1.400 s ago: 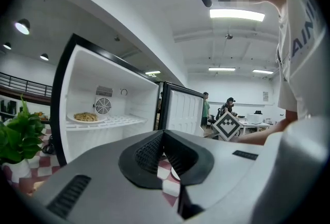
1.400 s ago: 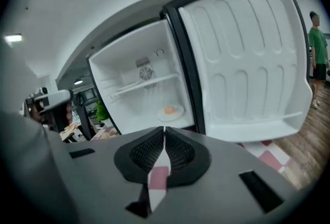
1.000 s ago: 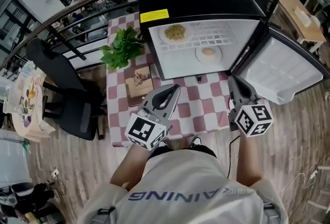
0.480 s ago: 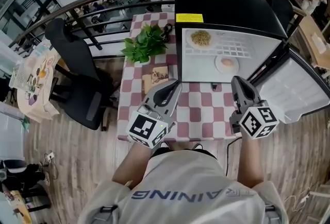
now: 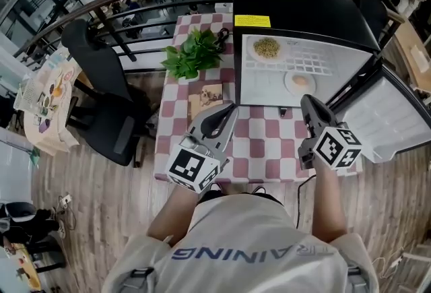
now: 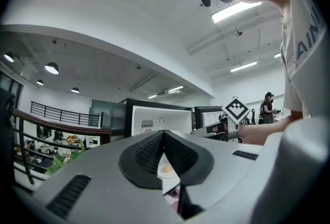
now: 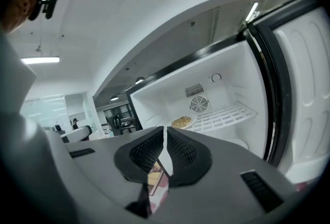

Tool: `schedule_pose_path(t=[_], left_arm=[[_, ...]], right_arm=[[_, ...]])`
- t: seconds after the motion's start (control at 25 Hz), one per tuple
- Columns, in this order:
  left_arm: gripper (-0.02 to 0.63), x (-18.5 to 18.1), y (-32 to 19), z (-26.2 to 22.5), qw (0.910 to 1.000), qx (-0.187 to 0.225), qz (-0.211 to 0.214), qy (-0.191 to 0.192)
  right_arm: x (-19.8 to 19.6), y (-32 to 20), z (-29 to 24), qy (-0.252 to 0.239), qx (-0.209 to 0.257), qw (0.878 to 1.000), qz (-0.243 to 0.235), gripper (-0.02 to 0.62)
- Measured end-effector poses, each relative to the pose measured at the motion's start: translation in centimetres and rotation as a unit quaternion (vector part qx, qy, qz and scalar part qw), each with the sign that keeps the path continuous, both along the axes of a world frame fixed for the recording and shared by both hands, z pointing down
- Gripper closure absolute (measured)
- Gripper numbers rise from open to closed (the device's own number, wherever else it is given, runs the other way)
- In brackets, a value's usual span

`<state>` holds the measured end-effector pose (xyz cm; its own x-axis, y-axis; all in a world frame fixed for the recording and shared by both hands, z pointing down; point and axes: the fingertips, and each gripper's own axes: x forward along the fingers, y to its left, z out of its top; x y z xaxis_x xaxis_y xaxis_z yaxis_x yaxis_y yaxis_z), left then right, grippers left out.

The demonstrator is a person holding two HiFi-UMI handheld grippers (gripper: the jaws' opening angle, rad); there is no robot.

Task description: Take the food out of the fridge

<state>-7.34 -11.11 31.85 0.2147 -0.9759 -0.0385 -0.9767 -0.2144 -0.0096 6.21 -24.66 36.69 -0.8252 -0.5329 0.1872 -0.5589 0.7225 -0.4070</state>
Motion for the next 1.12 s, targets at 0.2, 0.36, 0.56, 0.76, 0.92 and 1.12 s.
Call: schedule_pose_path(t=[0.2, 0.36, 0.56, 0.76, 0.92, 1.12], left_arm=[[0.598, 0.1, 0.4, 0.3, 1.0000, -0.003, 0.003, 0.002], [0.598, -0.3, 0.7, 0.6, 1.0000, -0.005, -0.001, 0.006], [0.598, -1.3, 1.3, 1.1, 0.9999, -0.008, -0.007, 0.011], [0.598, -2.1, 1.7, 1.5, 0.9997, -0.009, -0.011, 0.019], [0.598, -2.9, 1.9, 1.7, 0.9995, -0.009, -0.015, 0.026], [0.598, -3.8, 2.1, 2.0, 0.9993, -0.009, -0.017, 0.032]], right_arm=[[-2.3, -3.0, 2.4, -0.079, -0.150, 0.985, 0.013, 0.479], [-4.4, -5.9, 3.2, -0.134, -0.226, 0.964, 0.036, 0.477], [-7.0, -8.5, 5.0, -0.180, -0.326, 0.926, 0.057, 0.476], [-9.0, -10.4, 6.4, -0.196, -0.389, 0.896, 0.083, 0.476], [-9.9, -11.4, 6.6, -0.191, -0.405, 0.888, 0.103, 0.476], [-10.8, -12.2, 6.9, -0.175, -0.420, 0.883, 0.119, 0.476]])
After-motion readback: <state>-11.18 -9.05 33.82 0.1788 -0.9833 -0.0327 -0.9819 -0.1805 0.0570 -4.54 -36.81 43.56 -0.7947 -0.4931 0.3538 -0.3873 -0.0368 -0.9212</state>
